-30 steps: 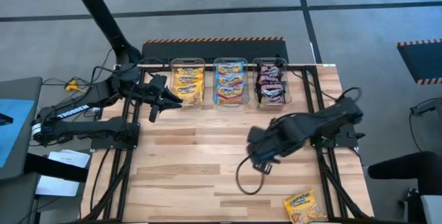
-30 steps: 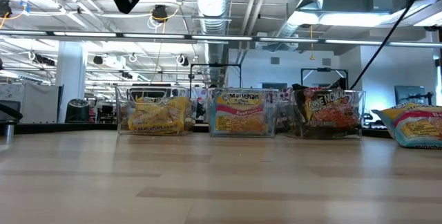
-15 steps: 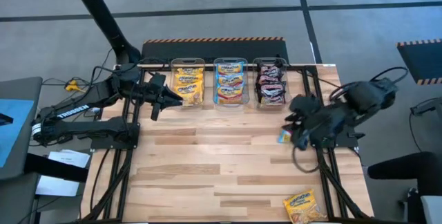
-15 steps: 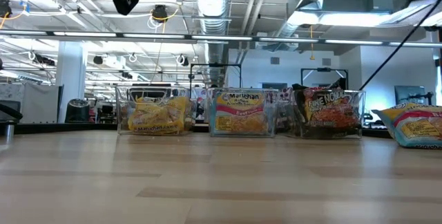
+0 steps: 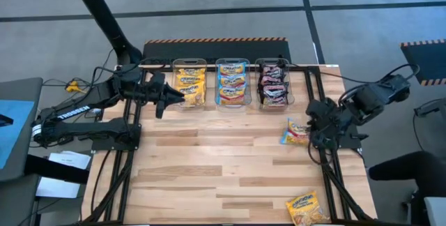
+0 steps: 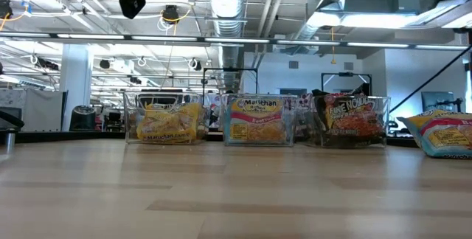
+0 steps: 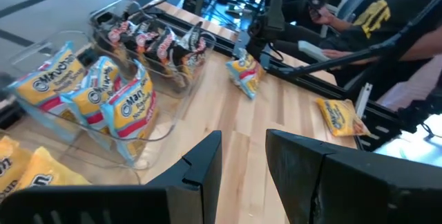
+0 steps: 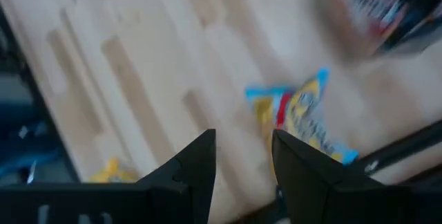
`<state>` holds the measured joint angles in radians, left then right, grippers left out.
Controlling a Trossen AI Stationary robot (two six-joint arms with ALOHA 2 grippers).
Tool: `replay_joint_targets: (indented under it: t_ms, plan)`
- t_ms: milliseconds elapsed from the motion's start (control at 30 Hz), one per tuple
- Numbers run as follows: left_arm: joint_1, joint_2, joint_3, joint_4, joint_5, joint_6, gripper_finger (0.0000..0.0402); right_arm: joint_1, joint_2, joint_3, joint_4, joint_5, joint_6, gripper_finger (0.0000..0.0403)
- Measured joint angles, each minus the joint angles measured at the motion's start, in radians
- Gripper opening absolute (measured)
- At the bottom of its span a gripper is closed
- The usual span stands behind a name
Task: Sort Maruchan noodles
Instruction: Put the yellow noodle pack into the left transparent bin
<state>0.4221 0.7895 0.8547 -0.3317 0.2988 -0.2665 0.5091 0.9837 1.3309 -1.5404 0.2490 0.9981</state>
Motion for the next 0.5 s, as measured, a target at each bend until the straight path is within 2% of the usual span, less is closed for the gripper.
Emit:
replay_joint_targets:
  t_ms: [133, 333, 500]
  plan:
    - [0.0, 0.0, 0.0, 0.0, -0.024, -0.009, 0.01, 0.0, -0.043, -0.092, 0.022, -0.12, 0.013, 0.0166]
    - [0.0, 0.0, 0.0, 0.0, -0.054, -0.011, 0.01, 0.0, -0.036, -0.178, 0.042, -0.247, 0.013, 0.018]
    - [0.0, 0.0, 0.0, 0.0, -0.057, -0.033, 0.01, 0.003, -0.006, -0.23, 0.184, -0.376, -0.032, 0.0199]
